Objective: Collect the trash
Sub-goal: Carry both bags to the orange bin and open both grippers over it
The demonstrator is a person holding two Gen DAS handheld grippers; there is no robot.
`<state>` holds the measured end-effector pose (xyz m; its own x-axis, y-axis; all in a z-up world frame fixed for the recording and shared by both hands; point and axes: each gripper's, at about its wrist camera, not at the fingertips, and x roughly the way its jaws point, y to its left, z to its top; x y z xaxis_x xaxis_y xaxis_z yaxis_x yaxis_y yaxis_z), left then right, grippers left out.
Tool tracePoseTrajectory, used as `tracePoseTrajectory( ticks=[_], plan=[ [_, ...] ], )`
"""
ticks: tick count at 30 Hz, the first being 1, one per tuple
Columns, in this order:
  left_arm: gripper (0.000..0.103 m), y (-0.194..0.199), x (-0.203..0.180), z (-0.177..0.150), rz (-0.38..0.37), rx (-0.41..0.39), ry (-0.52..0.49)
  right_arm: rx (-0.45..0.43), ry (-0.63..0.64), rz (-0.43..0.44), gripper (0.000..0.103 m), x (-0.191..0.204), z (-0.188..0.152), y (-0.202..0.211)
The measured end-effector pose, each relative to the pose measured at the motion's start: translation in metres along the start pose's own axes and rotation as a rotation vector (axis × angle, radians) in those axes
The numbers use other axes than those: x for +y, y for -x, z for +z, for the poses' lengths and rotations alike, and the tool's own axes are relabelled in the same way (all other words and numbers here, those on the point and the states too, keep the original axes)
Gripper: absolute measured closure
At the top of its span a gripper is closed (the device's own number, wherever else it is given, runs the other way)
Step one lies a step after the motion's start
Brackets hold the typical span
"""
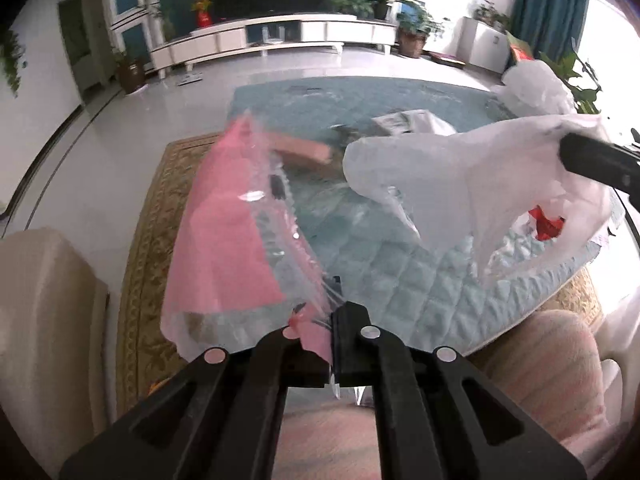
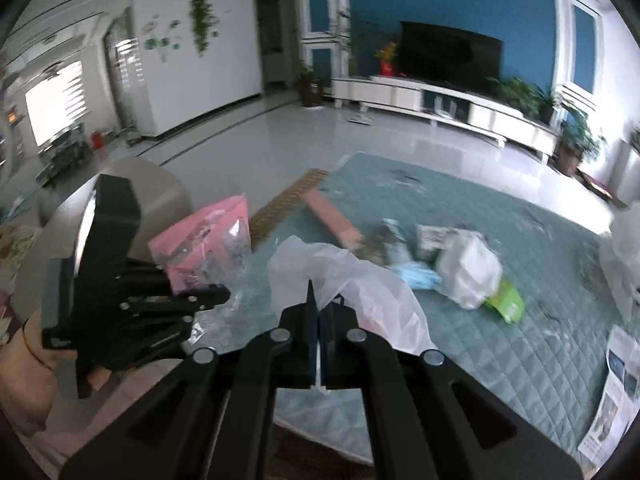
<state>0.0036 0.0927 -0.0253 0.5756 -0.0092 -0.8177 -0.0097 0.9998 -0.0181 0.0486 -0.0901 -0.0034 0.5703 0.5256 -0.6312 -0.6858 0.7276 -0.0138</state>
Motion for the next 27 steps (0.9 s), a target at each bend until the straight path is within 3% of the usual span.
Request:
tracePoseTrajectory(
  ticks=[7,10,17,27],
  plan=[
    [0.097,0.029,0.059,-0.053,0.093,0.014,0.091,0.038,0.127,0.14,0.103,0.084,0.005,-0.035],
    [0.097,0.034,0.091,-0.086,0.138,0.045,0.158,0.105,0.164,0.244,0.103,0.126,0.002,-0.071],
    [0.097,0.028,0.158,-0.149,0.204,0.132,0.301,0.237,0.297,0.374,0.103,0.22,-0.012,-0.132],
    [0.097,-0.004,0.22,-0.197,0.255,0.206,0.434,0.419,0.369,0.409,0.103,0.295,-0.032,-0.207]
  ],
)
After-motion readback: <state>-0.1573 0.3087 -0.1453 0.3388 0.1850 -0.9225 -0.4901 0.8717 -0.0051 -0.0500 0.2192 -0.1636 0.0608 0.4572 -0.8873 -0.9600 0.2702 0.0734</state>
